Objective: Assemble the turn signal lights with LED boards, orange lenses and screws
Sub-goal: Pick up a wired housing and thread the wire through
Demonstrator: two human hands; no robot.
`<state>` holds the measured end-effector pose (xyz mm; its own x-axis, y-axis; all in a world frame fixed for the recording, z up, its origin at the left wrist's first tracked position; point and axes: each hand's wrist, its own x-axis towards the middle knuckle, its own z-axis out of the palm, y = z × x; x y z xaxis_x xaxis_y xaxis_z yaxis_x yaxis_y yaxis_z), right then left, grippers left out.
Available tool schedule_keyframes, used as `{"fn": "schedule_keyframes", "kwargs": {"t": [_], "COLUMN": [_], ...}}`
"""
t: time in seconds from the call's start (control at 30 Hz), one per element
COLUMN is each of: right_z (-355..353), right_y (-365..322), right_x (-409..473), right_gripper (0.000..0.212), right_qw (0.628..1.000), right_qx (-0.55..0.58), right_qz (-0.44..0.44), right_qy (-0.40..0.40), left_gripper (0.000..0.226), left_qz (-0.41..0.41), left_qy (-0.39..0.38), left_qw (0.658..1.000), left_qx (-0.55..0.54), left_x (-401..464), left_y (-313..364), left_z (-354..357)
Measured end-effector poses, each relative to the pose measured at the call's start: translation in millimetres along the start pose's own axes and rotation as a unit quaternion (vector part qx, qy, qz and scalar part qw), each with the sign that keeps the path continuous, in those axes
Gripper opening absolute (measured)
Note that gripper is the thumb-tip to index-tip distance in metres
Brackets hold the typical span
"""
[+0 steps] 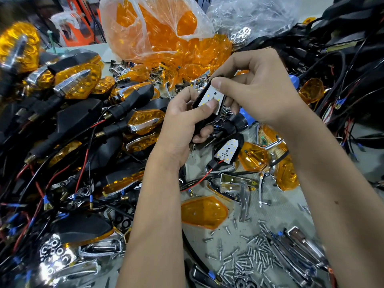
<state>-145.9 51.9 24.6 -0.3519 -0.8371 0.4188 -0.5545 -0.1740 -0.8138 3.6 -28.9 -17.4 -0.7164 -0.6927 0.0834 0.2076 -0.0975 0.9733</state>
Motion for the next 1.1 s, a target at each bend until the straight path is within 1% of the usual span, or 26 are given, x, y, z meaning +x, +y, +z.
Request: {"fn": "schedule_keyframes", "kwargs": {"t": [0.2, 0.37, 0.53, 0.67, 0.73, 0.8, 0.9, 1.0, 1.1], "right_z": [0.1, 1.0, 0.1, -2.2, -3.2, -3.9, -2.4, 3.6, 10.3], "right_y": [-0.6, -3.0, -3.6, -2.6, -1.7, 0.4, 5.9, 12.7, 19.9], "right_x": [0.1, -0.7, -0.5, 0.9, 1.7, 2.8, 4.6, 4.9, 2.5], "right_gripper": [0.008, 0.007, 0.005, 0.005, 0.005, 0.007, 0.012, 0.01, 0.006], "right_qw": [1.0, 0.999, 0.998, 0.999, 0.998, 0.998, 0.997, 0.996, 0.993], "right_qx": [-0.011, -0.021, -0.034, -0.04, -0.051, -0.055, -0.047, -0.024, 0.013], "right_qz": [-0.011, -0.027, -0.045, -0.034, -0.026, -0.014, 0.012, 0.035, 0.064], "right_qy": [0.001, -0.001, -0.001, 0.004, 0.012, 0.026, 0.055, 0.084, 0.098], "left_gripper": [0.02, 0.018, 0.02, 0.025, 0.025, 0.016, 0.006, 0.005, 0.012], "left_qz": [0.004, 0.001, -0.004, -0.022, -0.023, -0.017, -0.01, -0.007, -0.011], "left_qy": [-0.003, -0.002, 0.009, 0.016, 0.018, 0.025, 0.044, 0.061, 0.072], "left_qw": [1.0, 1.0, 1.0, 0.999, 1.0, 0.998, 0.994, 0.988, 0.984], "left_qx": [0.002, -0.016, -0.017, -0.03, 0.009, 0.06, 0.1, 0.143, 0.164], "left_x": [-0.2, -0.4, -0.3, -0.5, -0.4, -0.3, -1.4, -3.0, -3.7], "left_y": [-0.3, 0.1, -0.3, 0.5, 1.1, 2.4, 4.3, 4.0, 3.0], "left_z": [-1.2, -0.9, -1.1, -2.3, -6.8, -14.8, -28.6, -35.5, -34.5]}}
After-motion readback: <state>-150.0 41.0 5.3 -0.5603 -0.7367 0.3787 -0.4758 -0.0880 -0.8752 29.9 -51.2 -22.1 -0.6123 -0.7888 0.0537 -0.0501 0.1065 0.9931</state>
